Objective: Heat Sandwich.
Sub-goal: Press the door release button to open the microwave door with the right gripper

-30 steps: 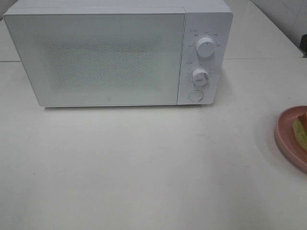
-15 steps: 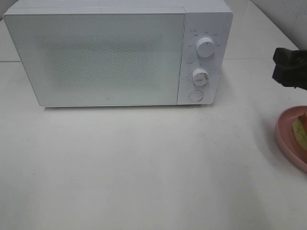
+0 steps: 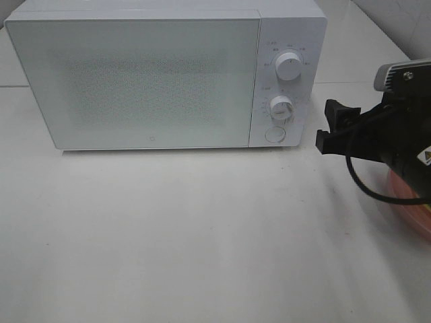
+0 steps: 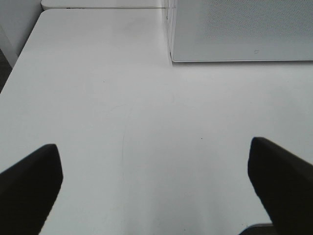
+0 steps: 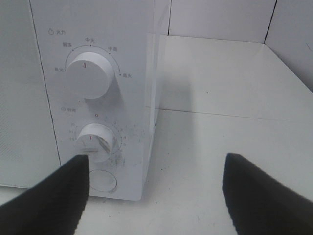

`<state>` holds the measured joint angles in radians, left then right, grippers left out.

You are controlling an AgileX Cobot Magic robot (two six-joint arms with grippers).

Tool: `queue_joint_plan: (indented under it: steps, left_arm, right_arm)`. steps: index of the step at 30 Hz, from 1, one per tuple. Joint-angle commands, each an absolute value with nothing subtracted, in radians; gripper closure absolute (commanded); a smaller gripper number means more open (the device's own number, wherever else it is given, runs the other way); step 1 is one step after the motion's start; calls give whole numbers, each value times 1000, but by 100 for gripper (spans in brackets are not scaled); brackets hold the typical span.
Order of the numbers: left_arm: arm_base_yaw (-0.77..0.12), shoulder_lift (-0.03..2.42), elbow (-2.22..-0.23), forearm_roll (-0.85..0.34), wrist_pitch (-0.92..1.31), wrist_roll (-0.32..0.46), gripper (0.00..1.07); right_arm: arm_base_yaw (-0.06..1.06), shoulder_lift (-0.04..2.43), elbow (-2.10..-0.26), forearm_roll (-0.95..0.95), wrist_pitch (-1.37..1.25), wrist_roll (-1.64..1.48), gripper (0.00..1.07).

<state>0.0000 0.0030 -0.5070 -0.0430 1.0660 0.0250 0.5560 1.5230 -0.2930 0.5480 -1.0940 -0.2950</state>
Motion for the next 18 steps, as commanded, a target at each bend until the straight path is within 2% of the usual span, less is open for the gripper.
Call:
queue_joint_plan:
  steps: [1, 9, 18]
  left_arm:
    - [-1, 3, -516, -45, 1069, 27, 9]
    - [-1, 3, -516, -45, 1069, 27, 9]
    - [-1, 3, -516, -45, 1069, 27, 9]
  right_arm:
    - [596, 1560, -292, 590, -1168, -308, 34]
    - [720, 1713, -297, 671, -1274, -304, 34]
    - [810, 1785, -297, 776, -1283, -285, 34]
